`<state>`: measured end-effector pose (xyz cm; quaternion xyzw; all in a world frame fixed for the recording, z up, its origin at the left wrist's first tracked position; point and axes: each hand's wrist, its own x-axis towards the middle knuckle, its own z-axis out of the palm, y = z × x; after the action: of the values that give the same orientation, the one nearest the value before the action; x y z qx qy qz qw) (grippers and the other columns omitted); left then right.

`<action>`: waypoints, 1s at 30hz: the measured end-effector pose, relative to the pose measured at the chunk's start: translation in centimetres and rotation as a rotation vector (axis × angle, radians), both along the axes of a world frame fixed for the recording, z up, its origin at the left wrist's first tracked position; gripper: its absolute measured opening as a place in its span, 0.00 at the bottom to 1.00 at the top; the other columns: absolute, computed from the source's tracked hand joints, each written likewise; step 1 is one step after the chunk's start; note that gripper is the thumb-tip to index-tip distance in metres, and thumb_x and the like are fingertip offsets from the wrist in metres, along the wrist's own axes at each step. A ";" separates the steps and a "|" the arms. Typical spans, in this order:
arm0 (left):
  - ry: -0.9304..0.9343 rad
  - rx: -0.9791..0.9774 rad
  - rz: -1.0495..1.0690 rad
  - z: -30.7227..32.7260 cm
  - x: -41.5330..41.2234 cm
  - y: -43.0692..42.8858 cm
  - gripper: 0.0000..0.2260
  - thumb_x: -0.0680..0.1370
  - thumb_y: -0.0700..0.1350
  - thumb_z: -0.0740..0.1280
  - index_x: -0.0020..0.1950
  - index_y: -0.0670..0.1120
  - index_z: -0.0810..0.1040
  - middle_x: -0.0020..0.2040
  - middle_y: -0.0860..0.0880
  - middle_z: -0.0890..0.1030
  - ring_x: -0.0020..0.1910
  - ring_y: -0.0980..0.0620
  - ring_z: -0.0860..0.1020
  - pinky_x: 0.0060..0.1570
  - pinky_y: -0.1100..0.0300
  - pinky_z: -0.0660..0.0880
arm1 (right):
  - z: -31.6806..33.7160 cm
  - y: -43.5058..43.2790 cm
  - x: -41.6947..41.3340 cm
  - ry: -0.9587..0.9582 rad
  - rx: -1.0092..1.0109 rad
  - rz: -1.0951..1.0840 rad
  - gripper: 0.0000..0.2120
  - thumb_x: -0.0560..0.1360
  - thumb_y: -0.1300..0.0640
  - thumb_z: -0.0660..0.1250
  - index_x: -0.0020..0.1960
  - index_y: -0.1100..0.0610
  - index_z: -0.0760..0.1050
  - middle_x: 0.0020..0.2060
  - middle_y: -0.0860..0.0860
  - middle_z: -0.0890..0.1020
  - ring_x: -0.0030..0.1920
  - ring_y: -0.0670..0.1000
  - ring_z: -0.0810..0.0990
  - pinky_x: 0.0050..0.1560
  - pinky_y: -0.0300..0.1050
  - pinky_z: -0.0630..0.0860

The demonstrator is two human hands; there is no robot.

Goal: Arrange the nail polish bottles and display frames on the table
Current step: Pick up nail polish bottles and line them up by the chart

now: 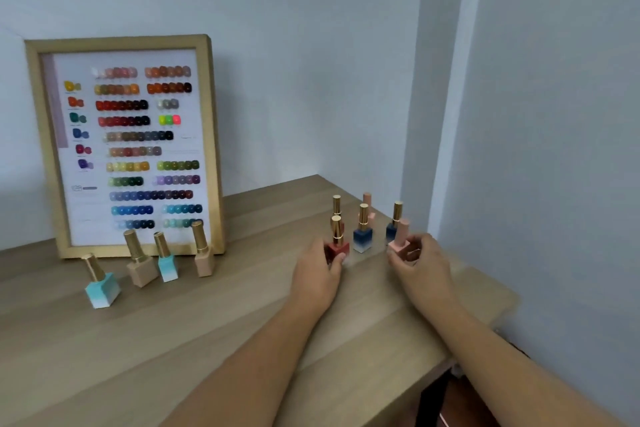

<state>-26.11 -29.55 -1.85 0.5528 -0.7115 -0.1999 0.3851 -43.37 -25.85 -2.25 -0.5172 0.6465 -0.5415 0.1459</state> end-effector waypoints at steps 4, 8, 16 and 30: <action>0.007 0.018 0.027 -0.1 -1.6 -1.3 0.10 0.77 0.49 0.65 0.55 0.46 0.73 0.52 0.47 0.78 0.47 0.52 0.74 0.46 0.60 0.70 | -0.3 -0.5 -1.4 0.004 0.069 -0.020 0.12 0.71 0.51 0.70 0.51 0.50 0.71 0.41 0.44 0.77 0.40 0.42 0.76 0.35 0.33 0.68; 0.000 0.049 0.075 -0.3 -2.3 -2.2 0.10 0.76 0.49 0.65 0.54 0.46 0.73 0.51 0.46 0.79 0.45 0.50 0.74 0.45 0.58 0.70 | -0.7 -1.3 -1.5 0.038 0.121 -0.004 0.13 0.71 0.51 0.71 0.52 0.51 0.71 0.42 0.44 0.77 0.40 0.41 0.75 0.35 0.32 0.68; 0.035 0.072 0.077 -0.2 -2.3 -1.9 0.10 0.74 0.49 0.68 0.53 0.48 0.73 0.48 0.50 0.78 0.46 0.53 0.76 0.47 0.59 0.73 | -0.5 -1.7 -1.4 0.061 0.159 -0.029 0.20 0.70 0.53 0.72 0.58 0.54 0.71 0.47 0.47 0.76 0.44 0.44 0.76 0.44 0.37 0.73; 0.126 -0.030 0.166 0.0 0.9 0.3 0.13 0.72 0.49 0.70 0.52 0.51 0.70 0.42 0.54 0.73 0.40 0.58 0.73 0.34 0.69 0.66 | 0.7 1.3 3.1 0.409 -0.217 0.091 0.10 0.70 0.59 0.71 0.47 0.56 0.71 0.37 0.43 0.68 0.39 0.42 0.68 0.41 0.29 0.64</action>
<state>-25.18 -29.27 -1.90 0.5903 -0.6405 -0.1910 0.4526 -40.26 -24.55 -1.54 -0.6574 0.5767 -0.4846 -0.0204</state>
